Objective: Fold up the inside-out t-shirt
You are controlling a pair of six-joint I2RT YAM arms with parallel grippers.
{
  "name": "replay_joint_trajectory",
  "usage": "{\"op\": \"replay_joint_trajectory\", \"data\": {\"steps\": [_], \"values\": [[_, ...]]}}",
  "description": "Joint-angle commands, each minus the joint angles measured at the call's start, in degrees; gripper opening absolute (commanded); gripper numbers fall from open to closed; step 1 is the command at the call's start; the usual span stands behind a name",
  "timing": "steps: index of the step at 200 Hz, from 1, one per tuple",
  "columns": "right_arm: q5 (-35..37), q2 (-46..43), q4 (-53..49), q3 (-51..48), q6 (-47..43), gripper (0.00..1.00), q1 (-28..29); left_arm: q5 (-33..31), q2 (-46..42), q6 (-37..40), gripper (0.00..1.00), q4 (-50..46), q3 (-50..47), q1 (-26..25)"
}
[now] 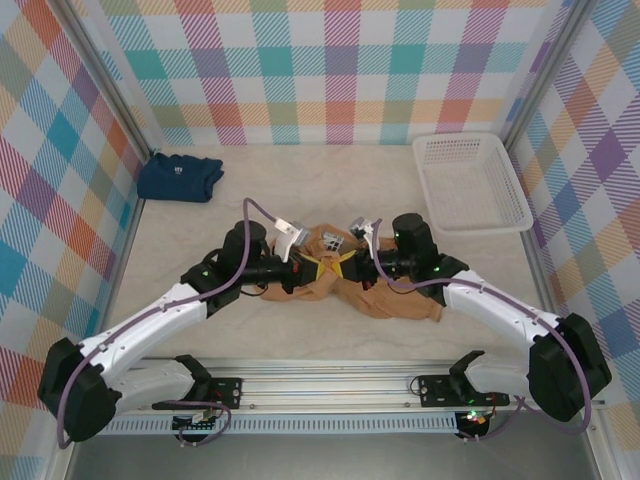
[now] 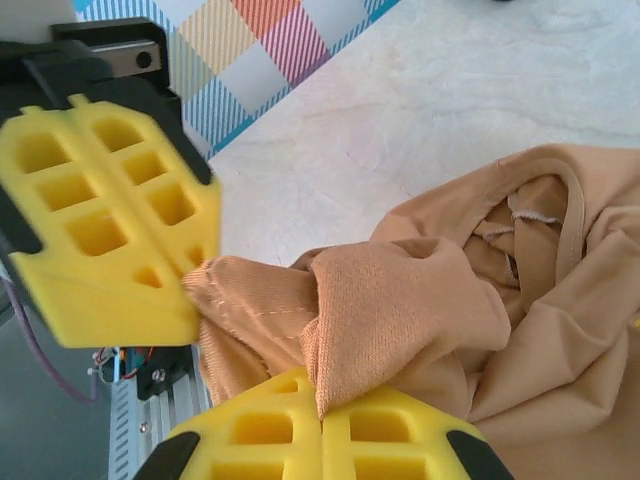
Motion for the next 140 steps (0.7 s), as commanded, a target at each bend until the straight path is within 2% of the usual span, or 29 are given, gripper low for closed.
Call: {"op": "replay_joint_trajectory", "data": {"steps": [1, 8, 25, 47, 66, 98, 123, 140], "values": [[6.0, -0.3, -4.7, 3.2, -1.5, 0.07, 0.4, 0.9, -3.6, 0.8, 0.0, 2.4, 0.1, -0.3], [8.0, -0.3, -5.4, 3.7, -0.8, 0.12, 0.5, 0.9, -4.2, 0.7, 0.0, 2.6, -0.1, -0.3], [16.2, -0.6, -10.2, 5.7, 1.1, 0.31, 0.5, -1.2, -5.4, 0.0, 0.0, 2.5, 0.0, -0.3], [24.8, -2.6, -17.0, 8.4, 1.3, 0.4, 0.8, -8.3, -6.2, -1.7, 0.0, 0.0, 1.3, -0.9], [22.3, -6.0, -14.4, 6.8, -2.6, 0.44, 2.7, -11.4, -5.7, -2.7, 0.0, -1.6, 2.4, -1.3], [12.8, -6.7, -6.1, 3.3, -5.4, 0.54, 6.6, -8.6, -5.1, -6.9, 0.0, 1.7, 3.0, -2.2], [11.8, -3.7, 0.1, 2.0, -5.0, 0.62, 8.8, -6.5, -5.3, -9.8, 0.0, 4.7, 2.5, -2.7], [11.7, -1.0, 4.5, 1.8, -3.3, 0.62, 9.0, -5.3, -5.5, -11.3, 0.0, 6.6, 1.9, -2.7]]}}
